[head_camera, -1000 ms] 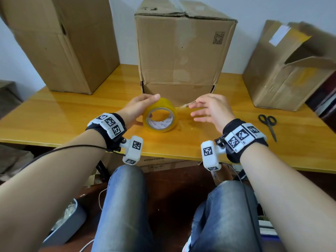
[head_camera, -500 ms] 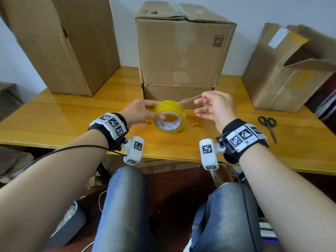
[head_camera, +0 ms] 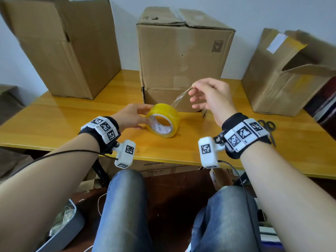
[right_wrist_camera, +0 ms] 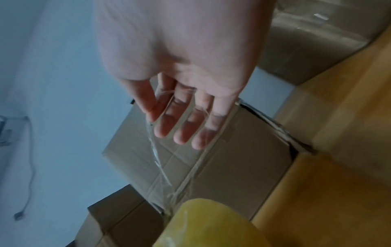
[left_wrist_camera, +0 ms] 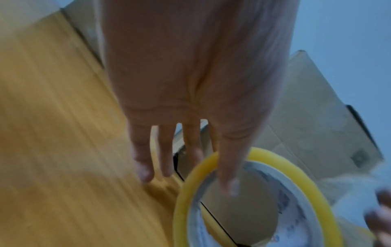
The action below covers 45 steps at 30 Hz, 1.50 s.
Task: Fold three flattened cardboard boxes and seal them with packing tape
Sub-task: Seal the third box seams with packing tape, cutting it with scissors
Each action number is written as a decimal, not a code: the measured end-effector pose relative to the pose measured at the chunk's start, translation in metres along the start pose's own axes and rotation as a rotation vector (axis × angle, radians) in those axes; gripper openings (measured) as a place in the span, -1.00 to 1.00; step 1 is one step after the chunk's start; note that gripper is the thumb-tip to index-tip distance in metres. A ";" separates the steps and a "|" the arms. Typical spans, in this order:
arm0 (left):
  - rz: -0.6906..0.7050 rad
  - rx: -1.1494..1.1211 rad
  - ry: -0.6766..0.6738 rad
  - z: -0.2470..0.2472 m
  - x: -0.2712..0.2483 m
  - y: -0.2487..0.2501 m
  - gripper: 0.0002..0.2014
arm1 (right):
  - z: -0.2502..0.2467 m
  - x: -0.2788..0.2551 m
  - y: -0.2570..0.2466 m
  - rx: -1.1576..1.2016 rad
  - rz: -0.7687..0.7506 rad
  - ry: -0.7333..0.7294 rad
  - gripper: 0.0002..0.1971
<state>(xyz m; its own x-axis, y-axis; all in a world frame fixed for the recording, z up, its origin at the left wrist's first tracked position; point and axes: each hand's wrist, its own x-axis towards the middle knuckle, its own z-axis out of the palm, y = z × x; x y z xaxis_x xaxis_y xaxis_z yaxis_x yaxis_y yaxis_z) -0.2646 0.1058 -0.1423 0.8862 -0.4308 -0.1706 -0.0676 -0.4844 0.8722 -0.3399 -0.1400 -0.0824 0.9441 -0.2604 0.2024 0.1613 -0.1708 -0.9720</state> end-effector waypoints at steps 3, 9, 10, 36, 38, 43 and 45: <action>0.081 0.137 0.100 0.004 0.000 0.011 -0.41 | 0.011 0.003 -0.013 -0.084 -0.075 -0.046 -0.83; 0.248 0.222 0.039 0.009 -0.004 0.038 -0.43 | 0.020 0.006 -0.014 -0.146 -0.162 -0.029 -0.83; 0.268 0.245 0.001 0.012 -0.004 0.040 -0.46 | 0.020 0.006 -0.014 -0.129 -0.161 -0.035 -0.82; 0.255 0.257 0.085 0.010 0.009 0.013 -0.41 | -0.025 0.012 0.062 -0.801 -0.316 -0.193 -0.80; 0.248 0.172 0.090 0.006 0.007 0.003 -0.44 | -0.031 0.010 0.067 -0.770 -0.253 -0.206 -0.79; 0.219 0.181 0.088 0.002 0.011 0.002 -0.44 | -0.025 0.009 0.064 -0.760 -0.232 -0.213 -0.79; 0.227 0.250 0.096 -0.001 0.011 0.003 -0.47 | -0.024 0.007 0.062 -0.812 -0.252 -0.220 -0.74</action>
<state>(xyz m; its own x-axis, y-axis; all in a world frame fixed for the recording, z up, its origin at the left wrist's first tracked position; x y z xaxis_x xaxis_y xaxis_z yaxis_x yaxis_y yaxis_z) -0.2543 0.1004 -0.1413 0.8739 -0.4813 0.0685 -0.3674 -0.5613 0.7416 -0.3301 -0.1750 -0.1379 0.9556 0.0511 0.2901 0.1968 -0.8436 -0.4997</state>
